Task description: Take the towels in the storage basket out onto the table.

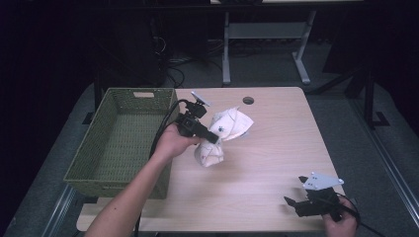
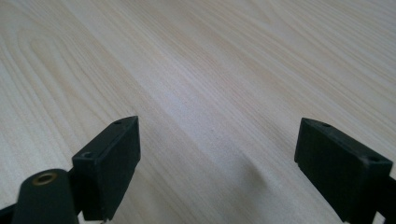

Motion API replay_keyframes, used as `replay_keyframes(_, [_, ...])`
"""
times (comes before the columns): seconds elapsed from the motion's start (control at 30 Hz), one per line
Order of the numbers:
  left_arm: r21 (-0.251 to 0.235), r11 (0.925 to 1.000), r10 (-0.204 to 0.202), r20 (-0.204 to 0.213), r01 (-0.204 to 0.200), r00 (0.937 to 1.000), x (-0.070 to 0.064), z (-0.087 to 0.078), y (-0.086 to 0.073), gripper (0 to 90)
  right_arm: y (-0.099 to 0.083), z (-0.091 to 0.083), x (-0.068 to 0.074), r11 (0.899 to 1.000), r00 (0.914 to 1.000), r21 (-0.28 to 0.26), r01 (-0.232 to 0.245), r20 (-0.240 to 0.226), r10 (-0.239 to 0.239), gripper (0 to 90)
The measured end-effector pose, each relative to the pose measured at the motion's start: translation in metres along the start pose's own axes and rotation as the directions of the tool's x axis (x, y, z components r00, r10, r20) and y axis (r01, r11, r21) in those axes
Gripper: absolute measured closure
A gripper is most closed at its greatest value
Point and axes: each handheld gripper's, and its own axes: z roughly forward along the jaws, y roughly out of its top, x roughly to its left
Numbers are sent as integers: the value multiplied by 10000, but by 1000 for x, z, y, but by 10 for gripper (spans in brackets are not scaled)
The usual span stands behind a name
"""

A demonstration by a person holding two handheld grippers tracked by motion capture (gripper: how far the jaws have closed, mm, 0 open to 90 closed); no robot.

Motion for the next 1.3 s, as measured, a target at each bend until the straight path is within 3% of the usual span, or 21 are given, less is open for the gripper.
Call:
replay_keyframes(0.33, [387, 9992, -85, 173, 79, 9998, 0, 31, 10, 752, 0, 0, -1, 10000, 10000, -23, -59, -16, 59, 140])
replay_keyframes(0.4, [457, 9989, -159, 415, 140, 9990, -1, 40, 11, 746, 0, 0, -1, 10000, 10000, -9, -38, -25, 38, 140])
replay_keyframes(0.9, [439, 9978, -517, 594, 492, 9969, 2, 77, 16, 747, -1, 1, -3, 10000, 10000, -24, -47, -38, 47, 140])
replay_keyframes(1.17, [391, 9957, -876, 958, 842, 9915, 2, 100, 18, 745, -1, 2, -5, 10000, 9999, -49, 71, -74, -72, 140])
replay_keyframes(1.3, [360, 9946, -1006, 831, 979, 9915, 6, 105, 18, 745, -1, 4, -5, 9997, 9997, 42, 252, -47, -252, 140])
